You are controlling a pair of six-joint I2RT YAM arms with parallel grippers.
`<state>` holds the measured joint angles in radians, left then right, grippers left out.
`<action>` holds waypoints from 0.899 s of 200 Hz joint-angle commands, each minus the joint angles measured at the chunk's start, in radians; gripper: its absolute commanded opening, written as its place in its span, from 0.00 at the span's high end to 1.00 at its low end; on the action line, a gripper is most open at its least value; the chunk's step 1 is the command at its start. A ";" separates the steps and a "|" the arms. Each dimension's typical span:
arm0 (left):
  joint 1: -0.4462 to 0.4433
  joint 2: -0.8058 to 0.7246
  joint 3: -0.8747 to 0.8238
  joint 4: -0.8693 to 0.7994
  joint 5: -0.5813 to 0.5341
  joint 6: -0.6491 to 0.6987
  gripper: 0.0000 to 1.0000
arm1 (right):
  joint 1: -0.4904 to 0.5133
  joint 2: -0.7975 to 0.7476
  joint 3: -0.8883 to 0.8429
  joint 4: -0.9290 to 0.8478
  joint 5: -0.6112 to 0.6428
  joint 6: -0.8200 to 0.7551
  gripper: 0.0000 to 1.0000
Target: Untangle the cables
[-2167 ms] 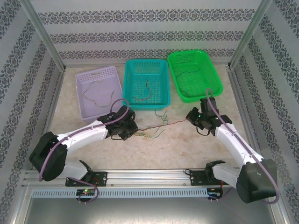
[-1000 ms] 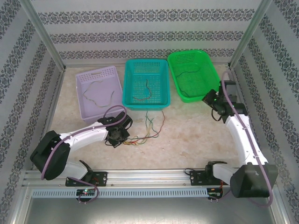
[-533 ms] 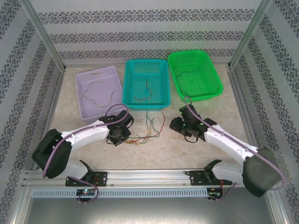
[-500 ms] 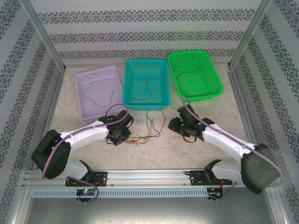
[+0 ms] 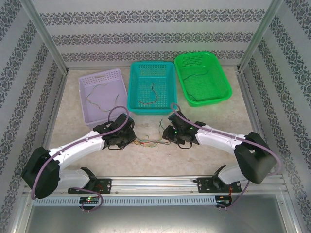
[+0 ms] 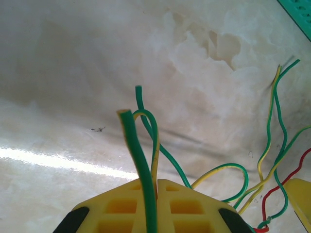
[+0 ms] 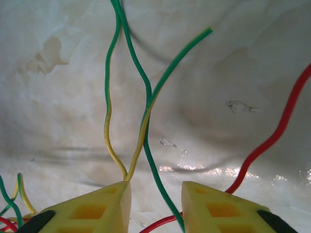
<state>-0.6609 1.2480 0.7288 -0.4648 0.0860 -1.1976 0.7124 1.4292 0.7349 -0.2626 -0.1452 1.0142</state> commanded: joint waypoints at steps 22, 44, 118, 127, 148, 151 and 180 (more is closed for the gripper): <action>-0.004 0.005 -0.006 0.028 0.008 0.022 1.00 | 0.024 0.030 -0.010 0.019 -0.002 0.035 0.73; -0.004 0.008 -0.003 0.029 0.006 0.022 1.00 | 0.028 0.037 -0.024 0.012 0.008 0.037 0.69; -0.005 0.043 0.008 0.046 0.013 0.025 1.00 | 0.062 0.078 -0.040 0.007 0.016 0.000 0.70; -0.005 0.045 0.009 0.046 0.013 0.026 1.00 | 0.068 0.091 -0.038 0.019 0.018 0.006 0.72; -0.005 0.041 0.010 0.039 0.011 0.028 1.00 | 0.071 0.129 -0.017 0.017 0.028 -0.004 0.86; -0.004 0.039 0.009 0.037 0.010 0.029 1.00 | 0.071 0.129 -0.015 0.013 0.033 -0.006 0.89; -0.005 0.022 0.014 -0.010 -0.014 0.036 1.00 | 0.063 0.035 -0.009 -0.073 0.154 -0.025 1.00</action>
<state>-0.6609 1.2884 0.7284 -0.4557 0.0963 -1.1847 0.7765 1.5337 0.7136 -0.2550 -0.1165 1.0107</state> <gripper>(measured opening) 0.086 0.071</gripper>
